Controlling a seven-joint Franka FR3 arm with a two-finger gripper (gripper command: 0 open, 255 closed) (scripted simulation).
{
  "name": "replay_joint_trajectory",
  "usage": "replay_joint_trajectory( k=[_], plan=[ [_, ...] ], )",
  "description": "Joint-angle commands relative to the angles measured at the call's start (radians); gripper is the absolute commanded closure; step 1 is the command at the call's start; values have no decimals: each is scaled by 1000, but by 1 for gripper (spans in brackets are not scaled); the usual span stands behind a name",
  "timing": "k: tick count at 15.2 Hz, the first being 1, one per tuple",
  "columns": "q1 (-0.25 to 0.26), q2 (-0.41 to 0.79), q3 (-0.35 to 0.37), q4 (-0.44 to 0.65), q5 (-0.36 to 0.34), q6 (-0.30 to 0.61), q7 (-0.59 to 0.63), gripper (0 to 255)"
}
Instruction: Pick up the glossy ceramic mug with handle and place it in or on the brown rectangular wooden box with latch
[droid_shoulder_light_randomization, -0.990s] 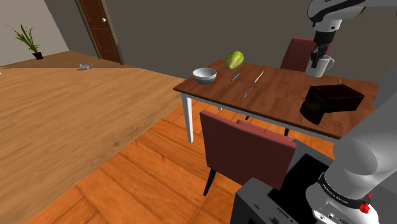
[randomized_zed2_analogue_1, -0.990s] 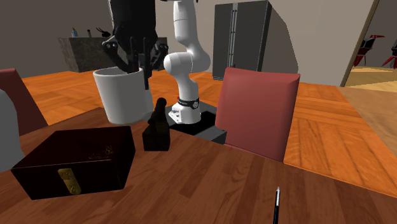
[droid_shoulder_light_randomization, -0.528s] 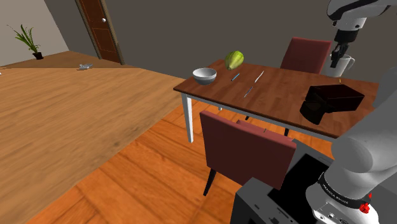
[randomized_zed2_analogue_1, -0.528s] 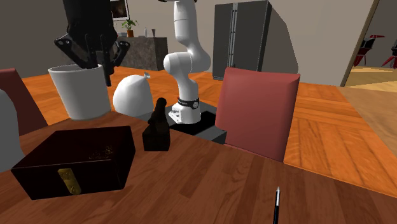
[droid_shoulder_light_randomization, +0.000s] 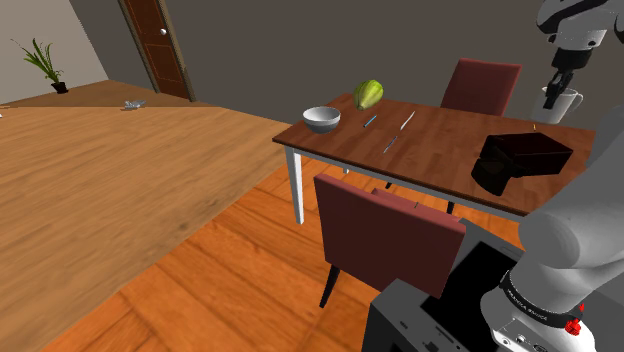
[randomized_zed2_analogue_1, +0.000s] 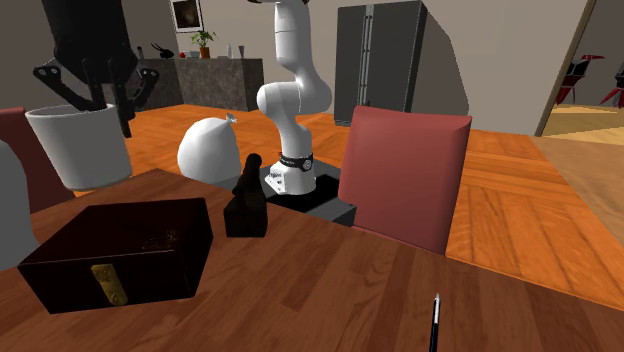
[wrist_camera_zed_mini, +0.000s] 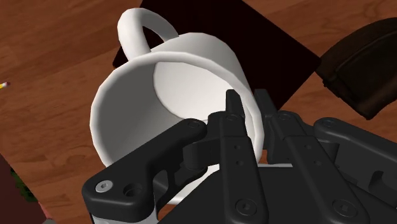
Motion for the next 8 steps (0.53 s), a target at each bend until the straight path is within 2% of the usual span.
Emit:
replay_joint_trajectory(
  k=[1,8],
  plan=[
    [-3,2,-3,-28,1,30,-4,255],
    [-6,21,-8,-106,11,123,-7,255]
  ],
)
